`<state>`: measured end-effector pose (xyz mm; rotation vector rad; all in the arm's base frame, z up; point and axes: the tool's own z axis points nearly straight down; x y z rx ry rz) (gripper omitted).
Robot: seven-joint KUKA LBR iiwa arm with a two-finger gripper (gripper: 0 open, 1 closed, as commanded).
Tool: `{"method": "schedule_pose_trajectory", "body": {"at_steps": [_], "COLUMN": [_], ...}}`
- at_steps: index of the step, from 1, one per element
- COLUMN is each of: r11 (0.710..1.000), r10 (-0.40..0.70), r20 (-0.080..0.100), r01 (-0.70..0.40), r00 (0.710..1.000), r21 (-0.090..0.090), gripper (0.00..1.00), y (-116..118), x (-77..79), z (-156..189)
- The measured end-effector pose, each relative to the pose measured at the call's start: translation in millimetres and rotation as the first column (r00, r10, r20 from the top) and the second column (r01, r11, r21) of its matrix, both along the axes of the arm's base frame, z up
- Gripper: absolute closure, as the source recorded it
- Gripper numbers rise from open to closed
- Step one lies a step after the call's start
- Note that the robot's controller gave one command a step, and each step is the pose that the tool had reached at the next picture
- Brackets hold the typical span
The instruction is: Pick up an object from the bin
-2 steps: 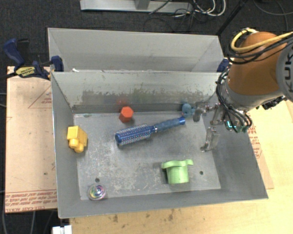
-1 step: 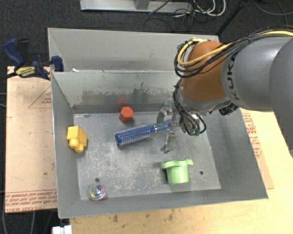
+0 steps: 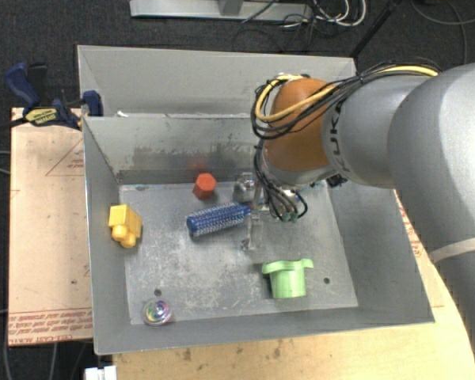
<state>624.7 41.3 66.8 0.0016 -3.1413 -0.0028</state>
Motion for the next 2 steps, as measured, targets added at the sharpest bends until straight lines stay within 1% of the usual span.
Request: {"method": "schedule_pose_trajectory", "body": {"at_steps": [1, 2], "r11": [1.0, 1.0], "r10": [-0.001, -0.029], "r20": [0.004, 0.01], "r01": [0.001, 0.029], "r00": [1.0, 1.0], "r21": [-0.001, -0.001], "gripper": [1.0, 1.0], "y": [-2, -31], "x": [1.2, -25.9], "z": [4, 162]}}
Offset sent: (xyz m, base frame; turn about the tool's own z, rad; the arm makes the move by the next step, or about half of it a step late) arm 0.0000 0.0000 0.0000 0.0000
